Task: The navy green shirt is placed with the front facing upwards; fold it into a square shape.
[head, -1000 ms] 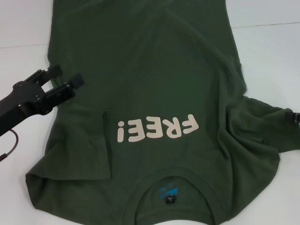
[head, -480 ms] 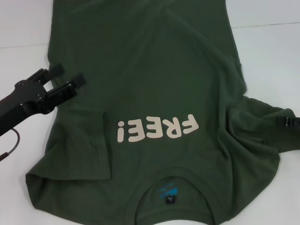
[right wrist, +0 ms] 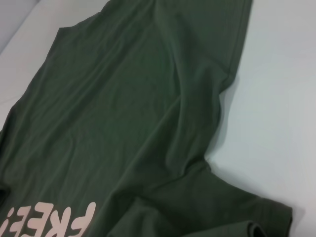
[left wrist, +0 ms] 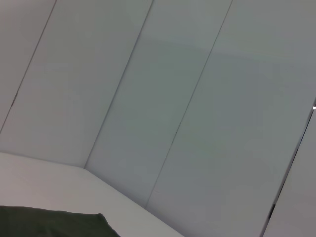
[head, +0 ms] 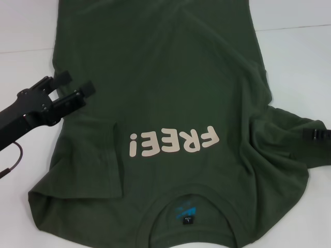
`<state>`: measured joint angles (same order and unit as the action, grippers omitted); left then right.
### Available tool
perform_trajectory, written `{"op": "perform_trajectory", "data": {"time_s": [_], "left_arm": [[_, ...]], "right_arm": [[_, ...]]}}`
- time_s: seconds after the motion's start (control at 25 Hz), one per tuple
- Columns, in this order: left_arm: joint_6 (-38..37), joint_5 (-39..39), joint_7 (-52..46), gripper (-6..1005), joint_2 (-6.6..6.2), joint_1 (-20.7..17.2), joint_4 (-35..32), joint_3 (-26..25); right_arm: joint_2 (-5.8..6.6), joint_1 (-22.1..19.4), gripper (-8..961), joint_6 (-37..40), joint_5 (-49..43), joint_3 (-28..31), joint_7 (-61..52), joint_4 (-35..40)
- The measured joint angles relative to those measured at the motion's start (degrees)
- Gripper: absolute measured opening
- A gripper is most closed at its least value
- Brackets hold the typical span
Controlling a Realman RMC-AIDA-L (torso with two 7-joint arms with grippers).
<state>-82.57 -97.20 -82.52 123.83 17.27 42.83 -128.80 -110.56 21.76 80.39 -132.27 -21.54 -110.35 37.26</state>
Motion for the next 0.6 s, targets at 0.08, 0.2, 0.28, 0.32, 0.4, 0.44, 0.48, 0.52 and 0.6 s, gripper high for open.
{"op": "perform_trajectory", "data": {"time_s": [0.08,0.2,0.28,0.32,0.4,0.44,0.48,0.52,0.6], "left_arm": [[0.02,0.00,0.00,882,0.00,0.02,-0.02,0.01],[0.04,0.00,0.00,881,0.00,0.03,-0.03,-0.14],[0.04,0.00,0.00,881,0.00,0.04,-0.03,-0.25],[0.04,0.00,0.00,881,0.00,0.04,-0.03,-0.27],[0.04,0.00,0.00,881,0.00,0.04,-0.03,-0.29],[0.05,0.00,0.00,881,0.00,0.04,-0.03,-0.31],[0.06,0.00,0.01,881,0.00,0.04,-0.05,-0.33],[0.11,0.00,0.03,881,0.00,0.04,-0.07,-0.35],[0.23,0.00,0.05,881,0.00,0.04,-0.10,-0.38]], "right_arm": [[0.00,0.01,782,-0.07,0.00,0.00,-0.11,0.00],[0.00,0.03,760,-0.24,0.00,0.01,-0.34,0.00],[0.00,0.04,716,-0.29,0.00,0.00,-0.48,0.00],[0.00,0.07,695,-0.26,0.00,0.00,-0.56,0.00],[0.00,0.10,647,-0.10,0.00,0.00,-0.66,0.00],[0.00,0.10,621,-0.03,0.00,-0.03,-0.71,0.00],[0.00,0.11,594,0.20,0.00,-0.11,-0.74,0.00],[0.00,0.11,568,0.52,0.00,-0.23,-0.77,0.00],[0.00,0.13,516,1.23,0.00,-0.37,-0.78,0.00]]}}
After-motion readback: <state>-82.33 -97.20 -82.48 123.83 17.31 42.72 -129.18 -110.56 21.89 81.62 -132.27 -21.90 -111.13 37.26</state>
